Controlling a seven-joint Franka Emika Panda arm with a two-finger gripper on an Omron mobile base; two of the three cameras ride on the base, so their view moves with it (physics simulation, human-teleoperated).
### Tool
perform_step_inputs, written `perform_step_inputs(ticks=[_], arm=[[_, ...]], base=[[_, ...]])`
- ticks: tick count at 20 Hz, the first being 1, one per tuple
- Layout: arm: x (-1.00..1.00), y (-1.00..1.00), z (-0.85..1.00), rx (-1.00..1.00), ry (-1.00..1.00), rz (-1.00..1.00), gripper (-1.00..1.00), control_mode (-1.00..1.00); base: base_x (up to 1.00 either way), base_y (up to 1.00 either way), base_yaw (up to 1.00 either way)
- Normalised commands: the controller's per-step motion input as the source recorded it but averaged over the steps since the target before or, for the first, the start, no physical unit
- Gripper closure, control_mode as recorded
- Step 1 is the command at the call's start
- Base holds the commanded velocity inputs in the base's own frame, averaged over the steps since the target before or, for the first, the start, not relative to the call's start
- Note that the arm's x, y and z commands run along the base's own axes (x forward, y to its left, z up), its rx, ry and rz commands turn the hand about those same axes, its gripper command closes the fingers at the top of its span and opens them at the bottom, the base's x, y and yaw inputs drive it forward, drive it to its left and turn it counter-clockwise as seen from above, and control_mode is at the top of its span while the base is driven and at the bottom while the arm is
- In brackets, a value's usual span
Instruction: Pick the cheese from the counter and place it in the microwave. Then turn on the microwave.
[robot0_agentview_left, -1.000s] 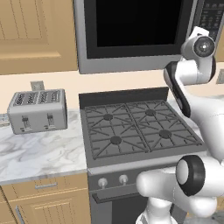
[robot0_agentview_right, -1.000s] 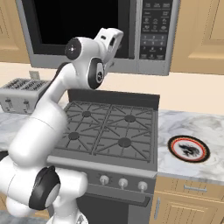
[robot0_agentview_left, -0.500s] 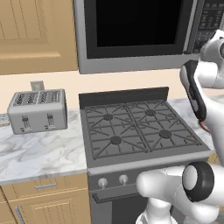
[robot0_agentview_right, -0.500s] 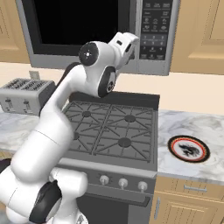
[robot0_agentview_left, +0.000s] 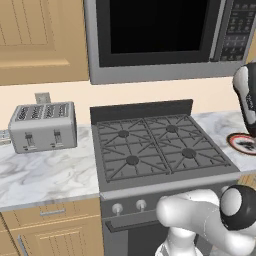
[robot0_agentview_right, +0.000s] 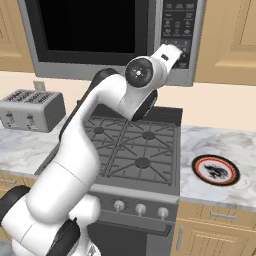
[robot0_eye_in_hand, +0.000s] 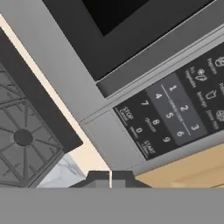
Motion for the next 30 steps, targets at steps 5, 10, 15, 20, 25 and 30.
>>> perform_step_inputs(ticks=[5,10,15,20,25,30], arm=[[-0.33,-0.40,-0.20,0.08,-0.01,0.19,1.00,-1.00],[-0.23,-0.24,-0.20,0.04,-0.01,0.20,1.00,-1.00],[0.00,-0.09,-0.05,0.00,0.00,0.11,1.00,-1.00],[0.00,-0.13,0.02,0.00,-0.01,0.02,1.00,-1.00],[0.00,-0.13,0.04,0.00,-0.08,0.00,1.00,-1.00],[0.00,0.00,0.00,0.00,-0.13,0.00,1.00,-1.00]], base=[[0.00,0.00,0.00],[0.00,0.00,0.00],[0.00,0.00,0.00],[0.00,0.00,0.00],[0.00,0.00,0.00],[0.00,0.00,0.00]])
